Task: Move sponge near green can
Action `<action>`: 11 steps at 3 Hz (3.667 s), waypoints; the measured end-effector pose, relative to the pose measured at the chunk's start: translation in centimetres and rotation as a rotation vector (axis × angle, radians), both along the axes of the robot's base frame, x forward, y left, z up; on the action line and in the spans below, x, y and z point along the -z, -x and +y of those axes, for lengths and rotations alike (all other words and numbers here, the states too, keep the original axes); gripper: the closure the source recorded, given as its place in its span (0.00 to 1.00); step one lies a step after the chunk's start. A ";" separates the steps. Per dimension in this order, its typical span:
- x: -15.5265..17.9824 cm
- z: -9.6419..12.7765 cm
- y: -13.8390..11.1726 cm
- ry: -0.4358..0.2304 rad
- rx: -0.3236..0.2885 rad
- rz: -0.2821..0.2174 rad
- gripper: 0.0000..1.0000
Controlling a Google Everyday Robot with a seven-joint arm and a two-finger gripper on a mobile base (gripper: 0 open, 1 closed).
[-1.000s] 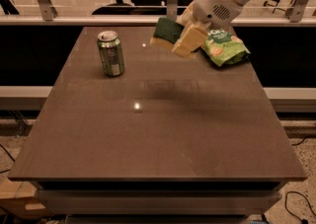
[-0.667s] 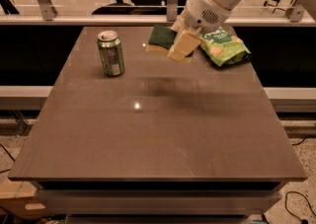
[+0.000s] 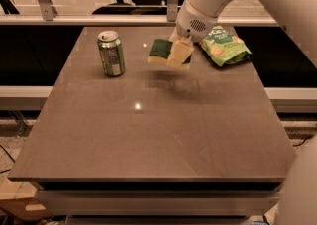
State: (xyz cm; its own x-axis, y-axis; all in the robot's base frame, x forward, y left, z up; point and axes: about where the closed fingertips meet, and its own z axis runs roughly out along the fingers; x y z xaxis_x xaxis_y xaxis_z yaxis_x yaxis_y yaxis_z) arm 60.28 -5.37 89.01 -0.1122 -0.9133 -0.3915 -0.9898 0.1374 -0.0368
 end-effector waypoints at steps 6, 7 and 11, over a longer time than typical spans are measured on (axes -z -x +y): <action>5.9 4.7 -1.4 0.052 -0.104 0.065 1.00; 6.9 5.1 -1.1 0.068 -0.105 0.083 1.00; 7.4 6.1 -0.7 0.073 -0.112 0.097 0.36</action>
Offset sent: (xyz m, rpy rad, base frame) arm 0.0192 0.0160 -0.0393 -0.0513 0.0608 0.0402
